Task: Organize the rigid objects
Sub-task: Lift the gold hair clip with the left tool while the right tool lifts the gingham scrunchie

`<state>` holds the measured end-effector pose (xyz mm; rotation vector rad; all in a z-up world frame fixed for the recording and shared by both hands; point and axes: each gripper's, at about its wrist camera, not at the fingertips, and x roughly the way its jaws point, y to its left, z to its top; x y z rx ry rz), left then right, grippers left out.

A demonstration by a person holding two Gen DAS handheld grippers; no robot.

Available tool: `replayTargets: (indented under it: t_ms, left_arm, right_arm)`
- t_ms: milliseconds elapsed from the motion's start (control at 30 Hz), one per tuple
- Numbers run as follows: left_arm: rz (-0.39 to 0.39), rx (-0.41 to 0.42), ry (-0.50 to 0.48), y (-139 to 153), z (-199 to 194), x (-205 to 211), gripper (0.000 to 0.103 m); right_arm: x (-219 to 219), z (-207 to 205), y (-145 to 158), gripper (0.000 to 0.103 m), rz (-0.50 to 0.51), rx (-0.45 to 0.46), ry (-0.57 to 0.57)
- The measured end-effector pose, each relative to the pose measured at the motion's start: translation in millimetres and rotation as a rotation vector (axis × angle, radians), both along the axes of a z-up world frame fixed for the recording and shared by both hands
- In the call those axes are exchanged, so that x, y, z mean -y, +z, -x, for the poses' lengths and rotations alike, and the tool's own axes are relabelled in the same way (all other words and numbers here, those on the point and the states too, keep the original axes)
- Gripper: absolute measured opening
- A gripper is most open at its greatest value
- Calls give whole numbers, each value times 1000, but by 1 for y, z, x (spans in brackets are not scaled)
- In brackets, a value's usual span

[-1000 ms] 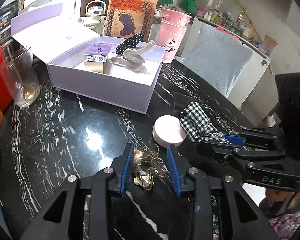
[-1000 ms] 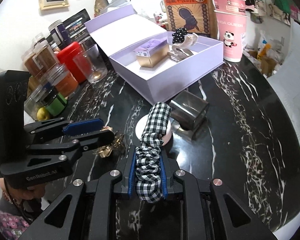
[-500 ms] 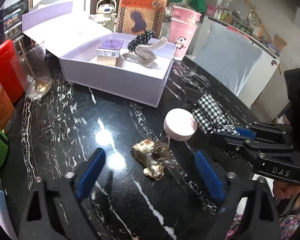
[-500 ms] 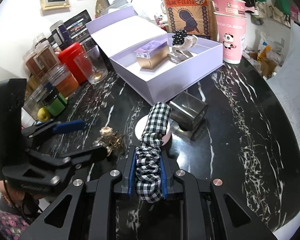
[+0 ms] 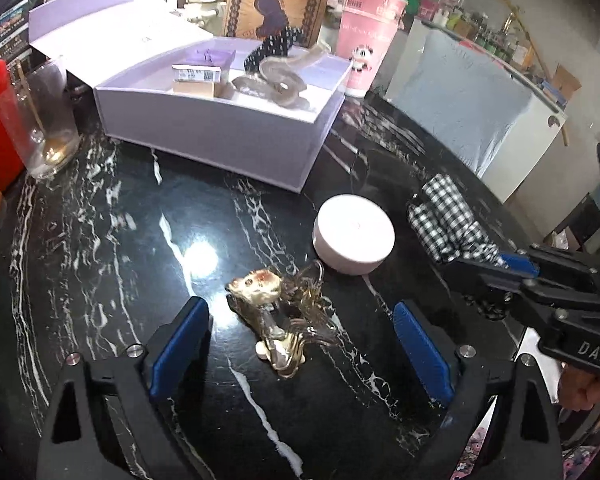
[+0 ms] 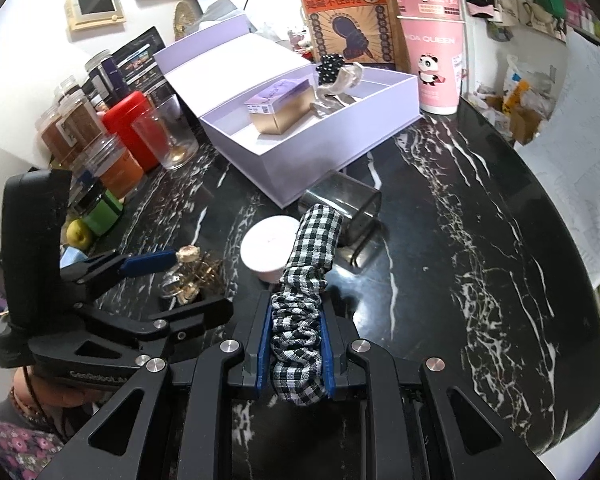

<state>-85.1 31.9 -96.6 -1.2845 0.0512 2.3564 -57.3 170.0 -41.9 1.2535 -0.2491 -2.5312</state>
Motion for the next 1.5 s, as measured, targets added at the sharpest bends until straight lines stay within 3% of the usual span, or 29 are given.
replayTargets:
  t_ms: [100,167,233,367,600,1500]
  left_arm:
    - [30,-14,19,-2,-2,-1,93]
    - [39,-24,23,-2,-3,-1,83]
    - [76,-42,36,-1,-4,-1,61]
    - [79,-51,32,2,-4,1,41]
    - [32,-22,16,7,-7,3,41]
    - [-14,-147,26,68,-3,13,41]
  right_arm:
    - [-2,0,-1,20,-1,2,-2]
    - [-2,0,-1,20,0,2,-2]
    - [-3,0,-2,20,2,2,-1]
    - [-1,2,-2,20,4,5,6]
    - [3,3,-1,20,5,3,19]
    - [24,12,43,20,-34,-100,140]
